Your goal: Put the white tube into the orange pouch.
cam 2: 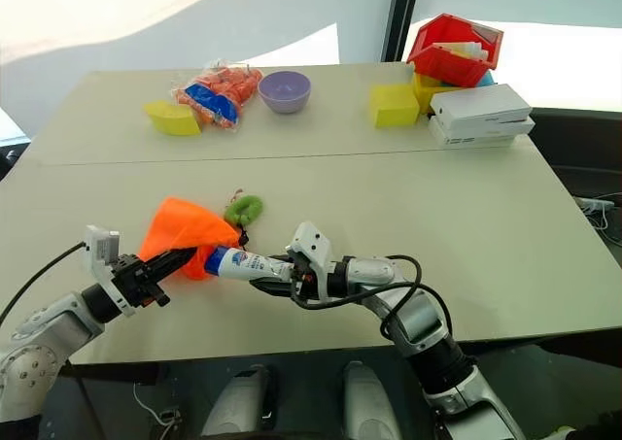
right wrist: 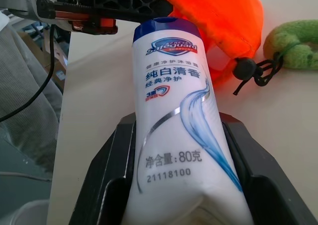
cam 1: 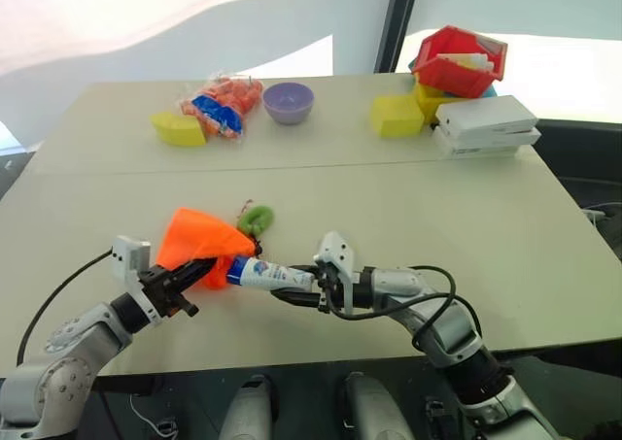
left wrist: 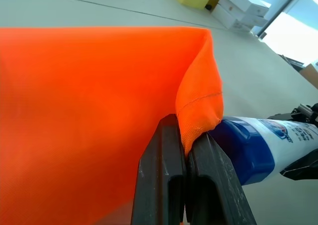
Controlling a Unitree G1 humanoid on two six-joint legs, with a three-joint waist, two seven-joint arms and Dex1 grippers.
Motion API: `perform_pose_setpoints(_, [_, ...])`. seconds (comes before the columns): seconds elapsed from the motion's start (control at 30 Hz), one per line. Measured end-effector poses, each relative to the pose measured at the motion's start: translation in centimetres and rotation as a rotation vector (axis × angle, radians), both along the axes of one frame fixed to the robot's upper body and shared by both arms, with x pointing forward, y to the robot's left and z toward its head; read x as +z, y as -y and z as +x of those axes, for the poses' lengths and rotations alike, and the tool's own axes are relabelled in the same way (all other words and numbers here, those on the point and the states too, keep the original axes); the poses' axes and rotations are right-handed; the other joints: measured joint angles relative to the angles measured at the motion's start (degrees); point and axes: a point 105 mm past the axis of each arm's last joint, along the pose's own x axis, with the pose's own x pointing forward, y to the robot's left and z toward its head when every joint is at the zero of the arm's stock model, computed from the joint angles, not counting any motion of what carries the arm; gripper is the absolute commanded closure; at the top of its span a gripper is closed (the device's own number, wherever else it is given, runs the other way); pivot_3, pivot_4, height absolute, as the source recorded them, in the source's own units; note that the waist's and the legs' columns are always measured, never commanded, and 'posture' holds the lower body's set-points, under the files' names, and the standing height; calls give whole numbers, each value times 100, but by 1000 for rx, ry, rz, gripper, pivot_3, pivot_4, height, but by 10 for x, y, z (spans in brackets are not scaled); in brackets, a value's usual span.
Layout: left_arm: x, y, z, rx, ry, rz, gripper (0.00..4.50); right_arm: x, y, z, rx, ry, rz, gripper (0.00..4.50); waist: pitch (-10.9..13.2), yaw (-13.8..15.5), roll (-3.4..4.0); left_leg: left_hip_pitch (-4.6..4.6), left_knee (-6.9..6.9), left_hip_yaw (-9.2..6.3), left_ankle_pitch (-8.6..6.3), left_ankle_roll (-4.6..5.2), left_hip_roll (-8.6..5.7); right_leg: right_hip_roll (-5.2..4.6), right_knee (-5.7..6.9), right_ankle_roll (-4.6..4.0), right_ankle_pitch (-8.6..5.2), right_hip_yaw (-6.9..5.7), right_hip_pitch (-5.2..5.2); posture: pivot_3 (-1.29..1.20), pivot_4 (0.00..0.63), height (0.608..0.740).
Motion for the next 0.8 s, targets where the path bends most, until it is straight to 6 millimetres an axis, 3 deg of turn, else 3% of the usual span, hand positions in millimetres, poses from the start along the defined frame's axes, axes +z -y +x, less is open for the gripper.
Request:
perform_pose_setpoints(0.47, [-1,9,-7,-69,-21,39,4500,-5,-18,19,-53,48,-64,2778,0,-8,0,-2,-3,3,0,0,0,0,1,-1,1,4,-6,0,150,740])
perform_pose_setpoints(0.8, [1,31,-9,-192,-18,100,4500,8,-59,32,-21,216,-139,2778,0,-21,-1,-3,-14,7,0,0,0,3,9,-1,3,9,-21,0,150,740])
